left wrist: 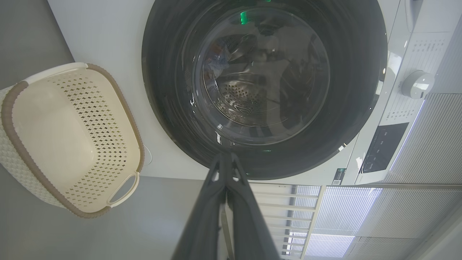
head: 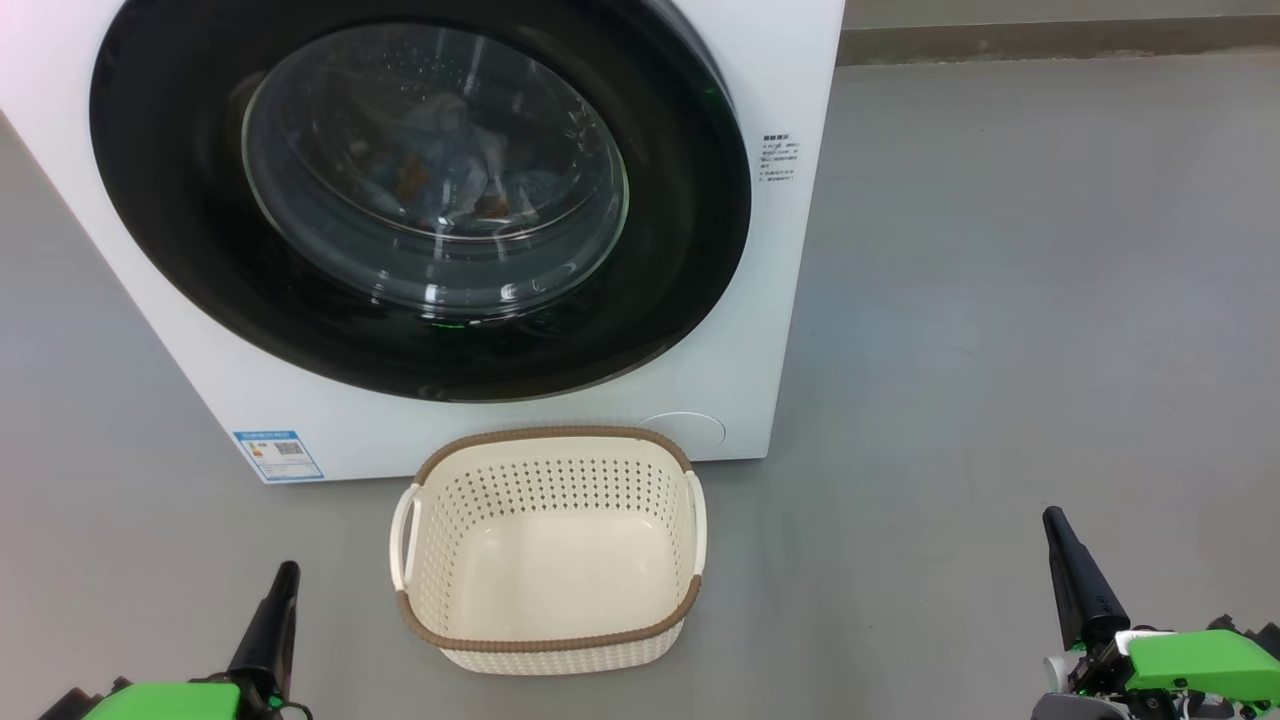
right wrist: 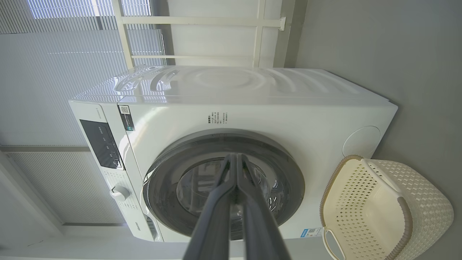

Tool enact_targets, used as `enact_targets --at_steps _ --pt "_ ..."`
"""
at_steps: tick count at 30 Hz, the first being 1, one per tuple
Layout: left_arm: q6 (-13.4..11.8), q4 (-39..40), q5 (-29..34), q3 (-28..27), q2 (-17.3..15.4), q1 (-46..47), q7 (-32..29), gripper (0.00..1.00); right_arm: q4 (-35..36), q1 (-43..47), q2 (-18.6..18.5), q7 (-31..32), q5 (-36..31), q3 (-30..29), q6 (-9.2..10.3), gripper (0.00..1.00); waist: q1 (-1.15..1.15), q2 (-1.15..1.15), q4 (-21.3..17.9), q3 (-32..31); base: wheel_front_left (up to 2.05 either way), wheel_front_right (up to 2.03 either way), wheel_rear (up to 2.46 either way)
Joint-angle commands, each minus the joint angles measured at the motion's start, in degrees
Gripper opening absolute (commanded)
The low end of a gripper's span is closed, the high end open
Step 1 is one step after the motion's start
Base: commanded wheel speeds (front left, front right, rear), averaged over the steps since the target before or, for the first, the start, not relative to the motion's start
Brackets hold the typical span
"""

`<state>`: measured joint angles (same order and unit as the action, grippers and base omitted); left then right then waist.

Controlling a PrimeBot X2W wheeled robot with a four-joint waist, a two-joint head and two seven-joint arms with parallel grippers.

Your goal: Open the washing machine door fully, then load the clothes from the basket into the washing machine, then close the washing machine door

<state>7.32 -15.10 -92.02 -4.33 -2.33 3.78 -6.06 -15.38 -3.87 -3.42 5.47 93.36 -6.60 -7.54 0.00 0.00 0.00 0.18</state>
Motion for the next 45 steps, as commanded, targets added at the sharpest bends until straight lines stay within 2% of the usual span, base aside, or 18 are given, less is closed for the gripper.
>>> enact_targets --at_steps 1,45 --pt "0.16 1.05 -0.28 -2.03 -0.69 2.4 -0.3 0.0 1.4 -2.23 -0.14 0.28 -0.42 1.0 0.05 0.0 0.0 0.0 0.0 0.0 0.0 0.0 0.0" --pt "0.17 1.05 -0.18 -2.14 -0.62 2.41 -0.39 0.0 1.38 -2.27 0.17 0.64 -0.8 0.56 0.05 0.0 0.0 0.0 0.0 0.0 0.0 0.0 0.0"
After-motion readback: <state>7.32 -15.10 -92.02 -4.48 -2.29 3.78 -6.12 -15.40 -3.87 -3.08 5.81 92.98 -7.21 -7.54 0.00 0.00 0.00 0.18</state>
